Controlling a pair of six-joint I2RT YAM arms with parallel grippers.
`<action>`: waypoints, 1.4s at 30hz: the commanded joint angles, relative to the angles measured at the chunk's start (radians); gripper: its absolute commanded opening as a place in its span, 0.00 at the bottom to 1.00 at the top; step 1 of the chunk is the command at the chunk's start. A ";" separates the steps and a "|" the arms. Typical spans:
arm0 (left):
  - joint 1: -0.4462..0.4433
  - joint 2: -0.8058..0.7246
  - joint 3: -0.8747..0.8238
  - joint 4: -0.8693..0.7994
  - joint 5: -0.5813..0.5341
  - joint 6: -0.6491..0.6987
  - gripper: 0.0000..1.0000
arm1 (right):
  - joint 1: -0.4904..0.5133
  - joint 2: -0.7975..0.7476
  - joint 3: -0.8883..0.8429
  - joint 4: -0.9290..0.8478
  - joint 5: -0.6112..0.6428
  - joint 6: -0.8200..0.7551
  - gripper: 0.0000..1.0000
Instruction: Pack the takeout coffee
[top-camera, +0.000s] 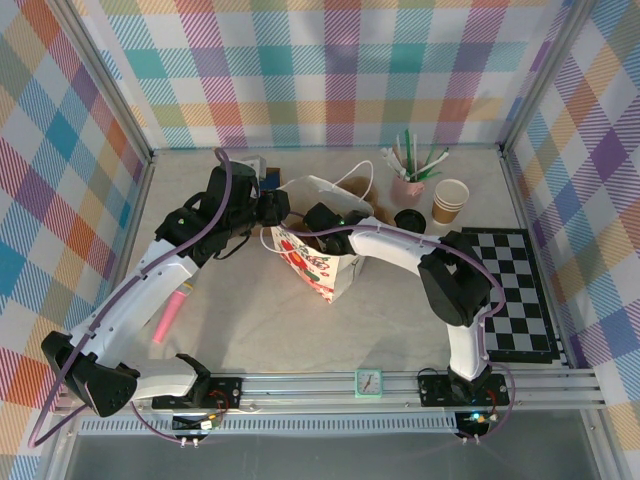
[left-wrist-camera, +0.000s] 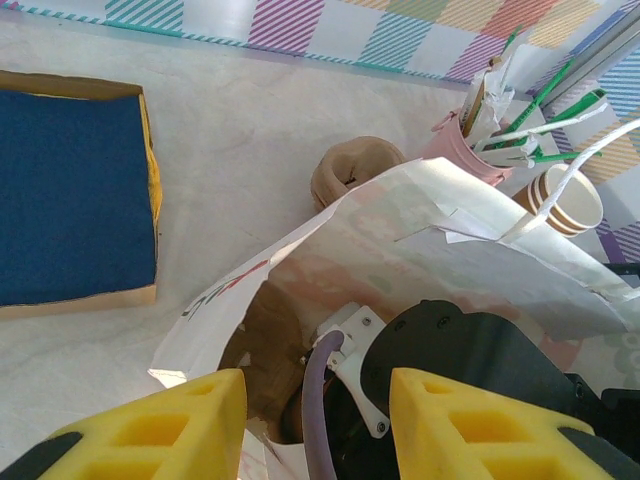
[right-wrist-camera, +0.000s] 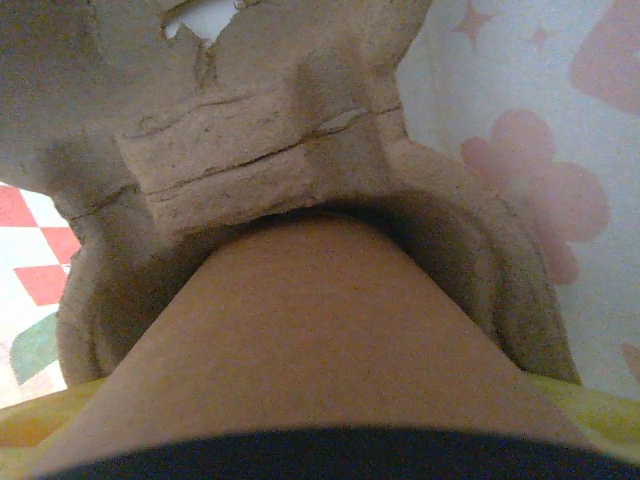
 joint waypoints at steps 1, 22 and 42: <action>-0.007 -0.017 0.003 -0.011 -0.006 0.011 0.43 | -0.004 0.145 -0.061 0.051 -0.047 -0.010 0.39; -0.007 -0.026 0.025 -0.028 -0.015 0.016 0.48 | -0.004 0.099 0.026 -0.078 -0.051 -0.032 0.79; -0.007 -0.048 0.026 -0.043 -0.023 0.015 0.57 | -0.002 -0.025 0.194 -0.317 -0.051 -0.030 0.99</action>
